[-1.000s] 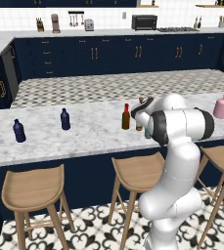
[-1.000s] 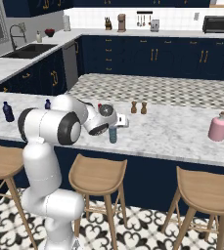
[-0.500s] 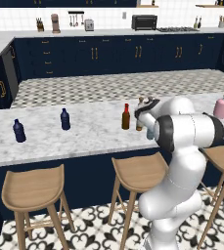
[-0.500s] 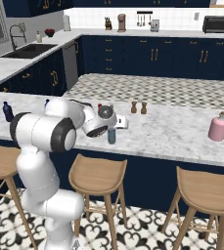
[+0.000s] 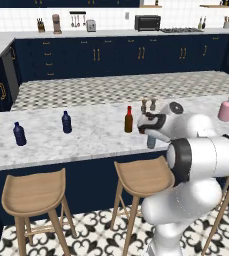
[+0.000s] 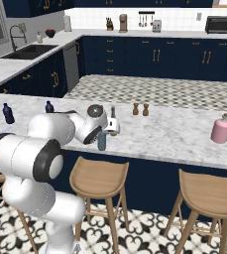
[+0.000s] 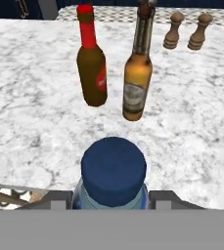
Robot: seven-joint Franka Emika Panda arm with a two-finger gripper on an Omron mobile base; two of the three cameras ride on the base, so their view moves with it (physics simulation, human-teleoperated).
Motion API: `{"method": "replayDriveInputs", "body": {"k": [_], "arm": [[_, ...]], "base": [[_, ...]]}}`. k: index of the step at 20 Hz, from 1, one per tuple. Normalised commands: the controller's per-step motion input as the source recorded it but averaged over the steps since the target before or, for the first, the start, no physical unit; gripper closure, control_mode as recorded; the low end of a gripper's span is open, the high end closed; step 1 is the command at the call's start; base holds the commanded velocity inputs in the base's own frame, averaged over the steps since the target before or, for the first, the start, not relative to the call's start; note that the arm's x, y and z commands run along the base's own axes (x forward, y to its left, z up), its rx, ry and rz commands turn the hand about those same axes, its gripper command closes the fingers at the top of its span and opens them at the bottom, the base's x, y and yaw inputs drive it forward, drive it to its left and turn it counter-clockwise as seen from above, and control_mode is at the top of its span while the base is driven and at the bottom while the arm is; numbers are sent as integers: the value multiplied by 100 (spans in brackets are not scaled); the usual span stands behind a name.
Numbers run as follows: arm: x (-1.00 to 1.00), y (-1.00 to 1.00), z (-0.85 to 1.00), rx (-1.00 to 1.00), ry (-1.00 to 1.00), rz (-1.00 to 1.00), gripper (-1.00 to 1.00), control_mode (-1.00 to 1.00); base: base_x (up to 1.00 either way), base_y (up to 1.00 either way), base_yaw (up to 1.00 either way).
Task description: Move the plastic bottles in the middle to the plastics group, and the glass bottles in the middle to the glass group.
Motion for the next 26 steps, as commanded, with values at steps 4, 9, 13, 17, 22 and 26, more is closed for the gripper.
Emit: {"method": "replayDriveInputs", "body": {"k": [4, 9, 13, 17, 22, 26], "arm": [[-24, 61, 32, 0, 6, -1, 100, -100], [-37, 53, 2, 3, -2, -1, 100, -100], [-28, 70, 0, 2, 0, 0, 100, -100], [-2, 76, 6, 2, -1, 0, 100, -100], [0, 78, 39, 0, 1, 0, 100, -100], [0, 68, 13, 0, -3, 0, 100, -100]], "base": [[0, 0, 0], [0, 0, 0], [0, 0, 0], [0, 0, 0], [0, 0, 0], [0, 0, 0]]}}
